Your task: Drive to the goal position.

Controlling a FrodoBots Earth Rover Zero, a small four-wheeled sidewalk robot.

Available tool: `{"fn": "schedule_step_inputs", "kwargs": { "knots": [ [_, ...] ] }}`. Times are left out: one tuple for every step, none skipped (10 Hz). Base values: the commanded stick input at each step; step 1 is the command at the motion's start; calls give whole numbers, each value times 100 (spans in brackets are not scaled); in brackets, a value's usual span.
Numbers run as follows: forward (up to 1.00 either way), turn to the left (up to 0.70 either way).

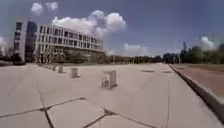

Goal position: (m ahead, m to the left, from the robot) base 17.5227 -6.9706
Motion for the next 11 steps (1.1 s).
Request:
{"fn": "schedule_step_inputs", "kwargs": {
  "knots": [
    [70, -34],
    [70, -34],
    [70, -34],
    [70, -34],
    [70, -34],
    [70, -20],
    [70, 0],
    [70, 0],
    [70, 0],
    [70, 0],
    [70, 0]
  ]
}}
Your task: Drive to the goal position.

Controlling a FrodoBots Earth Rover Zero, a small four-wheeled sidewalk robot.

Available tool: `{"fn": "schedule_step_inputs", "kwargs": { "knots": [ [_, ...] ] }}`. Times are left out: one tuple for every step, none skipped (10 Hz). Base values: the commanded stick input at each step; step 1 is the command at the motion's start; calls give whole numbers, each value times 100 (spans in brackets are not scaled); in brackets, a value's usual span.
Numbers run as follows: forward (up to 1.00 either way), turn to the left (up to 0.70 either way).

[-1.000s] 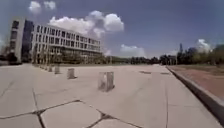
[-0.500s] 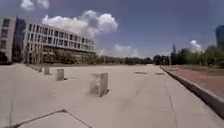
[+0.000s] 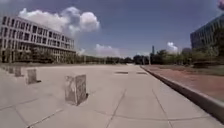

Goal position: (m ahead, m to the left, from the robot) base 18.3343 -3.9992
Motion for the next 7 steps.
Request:
{"fn": "schedule_step_inputs", "kwargs": {
  "knots": [
    [70, 0],
    [70, 0],
    [70, -27],
    [70, -34],
    [70, -34],
    [70, -31],
    [70, -8]
  ]
}}
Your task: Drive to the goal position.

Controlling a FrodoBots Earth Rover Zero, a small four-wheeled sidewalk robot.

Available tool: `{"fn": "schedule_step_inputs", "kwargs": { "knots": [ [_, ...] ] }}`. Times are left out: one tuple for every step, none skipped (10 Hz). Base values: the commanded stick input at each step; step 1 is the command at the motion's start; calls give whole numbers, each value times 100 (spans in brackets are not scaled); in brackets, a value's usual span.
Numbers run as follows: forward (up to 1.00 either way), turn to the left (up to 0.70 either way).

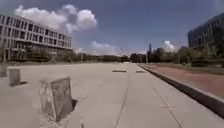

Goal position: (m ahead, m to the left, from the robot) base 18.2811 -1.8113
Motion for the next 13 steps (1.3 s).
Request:
{"fn": "schedule_step_inputs", "kwargs": {
  "knots": [
    [70, 0],
    [70, 0],
    [70, 0],
    [70, 0],
    [70, 0],
    [70, -20],
    [70, -30],
    [70, -34],
    [70, -34],
    [70, -33],
    [70, -3],
    [70, 0],
    [70, 0]
  ]
}}
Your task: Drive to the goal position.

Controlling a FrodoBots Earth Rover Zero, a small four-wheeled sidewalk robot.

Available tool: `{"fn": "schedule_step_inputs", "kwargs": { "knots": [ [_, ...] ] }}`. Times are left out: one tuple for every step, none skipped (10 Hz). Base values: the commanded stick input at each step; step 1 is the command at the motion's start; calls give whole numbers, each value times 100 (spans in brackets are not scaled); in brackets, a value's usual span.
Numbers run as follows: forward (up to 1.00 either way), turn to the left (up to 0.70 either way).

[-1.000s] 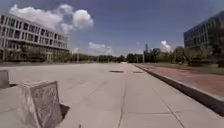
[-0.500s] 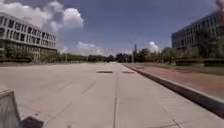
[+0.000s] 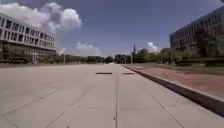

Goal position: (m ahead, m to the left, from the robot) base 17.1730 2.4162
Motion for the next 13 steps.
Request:
{"fn": "schedule_step_inputs", "kwargs": {
  "knots": [
    [70, 0],
    [70, 0],
    [70, 0],
    [70, 0],
    [70, 0],
    [70, 0],
    [70, 0],
    [70, 2],
    [70, 2],
    [70, 2],
    [70, 3],
    [70, 4],
    [70, 15]
  ]
}}
